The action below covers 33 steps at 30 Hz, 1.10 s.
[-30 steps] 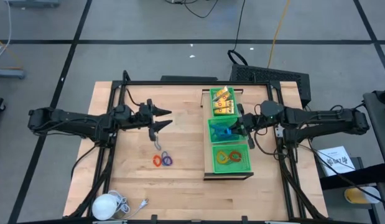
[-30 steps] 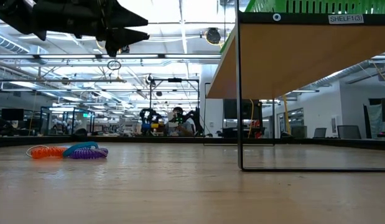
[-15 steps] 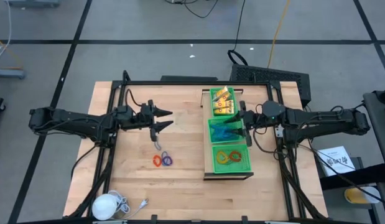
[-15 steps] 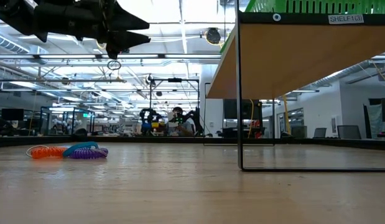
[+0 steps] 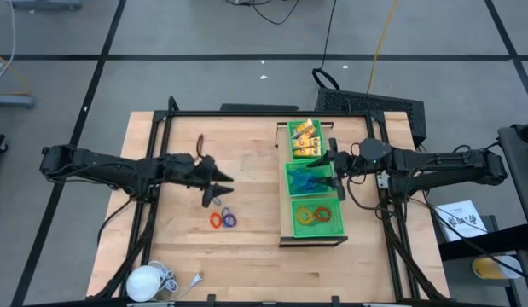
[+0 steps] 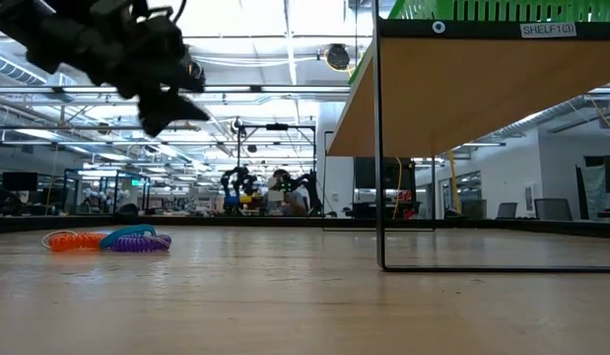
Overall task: Pick & Place Office Desk Supplies
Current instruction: Put the blue rubber band into the middle green bin
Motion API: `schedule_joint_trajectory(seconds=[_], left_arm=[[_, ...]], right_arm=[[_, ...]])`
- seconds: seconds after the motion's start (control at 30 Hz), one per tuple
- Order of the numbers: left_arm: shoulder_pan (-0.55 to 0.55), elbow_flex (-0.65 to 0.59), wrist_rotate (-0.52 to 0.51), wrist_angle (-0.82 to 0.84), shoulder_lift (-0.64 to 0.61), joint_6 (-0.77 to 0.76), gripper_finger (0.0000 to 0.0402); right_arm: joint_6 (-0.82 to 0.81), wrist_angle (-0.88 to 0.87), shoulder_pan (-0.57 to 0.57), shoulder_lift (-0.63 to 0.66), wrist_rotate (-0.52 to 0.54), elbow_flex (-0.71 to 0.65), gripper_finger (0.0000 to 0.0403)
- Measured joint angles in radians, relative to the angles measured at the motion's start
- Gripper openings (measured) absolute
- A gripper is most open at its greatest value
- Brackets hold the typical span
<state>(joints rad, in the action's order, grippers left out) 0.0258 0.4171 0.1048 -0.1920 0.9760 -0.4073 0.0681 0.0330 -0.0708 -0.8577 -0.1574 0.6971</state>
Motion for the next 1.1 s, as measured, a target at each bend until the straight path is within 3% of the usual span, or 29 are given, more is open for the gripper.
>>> schedule_joint_trajectory(seconds=[0.13, 0.23, 0.33, 0.47, 0.67, 1.1], left_arm=[[-0.077, 0.0, -0.037, 0.092, 0.026, -0.09, 0.0216], [-0.148, 0.006, -0.06, 0.07, 0.051, -0.129, 0.0216], [-0.211, 0.044, -0.115, 0.1, 0.107, -0.121, 0.0216], [-0.264, 0.115, -0.166, 0.263, 0.192, -0.078, 0.0216], [-0.268, 0.154, -0.21, 0.457, 0.298, -0.105, 0.0216], [-0.262, 0.155, -0.245, 0.433, 0.439, -0.046, 0.0216]], right_arm=[[0.021, 0.0, 0.0, 0.0, 0.0, 0.0, 0.019], [0.033, 0.0, 0.0, 0.0, 0.0, 0.0, 0.0192], [0.034, 0.0, 0.0, 0.0, 0.0, 0.0, 0.0193], [0.052, 0.0, 0.0, 0.0, 0.0, 0.0, 0.0192], [0.056, 0.0, 0.0, 0.0, 0.0, 0.0, 0.0188], [0.052, 0.0, 0.0, 0.0, 0.0, 0.0, 0.0185]])
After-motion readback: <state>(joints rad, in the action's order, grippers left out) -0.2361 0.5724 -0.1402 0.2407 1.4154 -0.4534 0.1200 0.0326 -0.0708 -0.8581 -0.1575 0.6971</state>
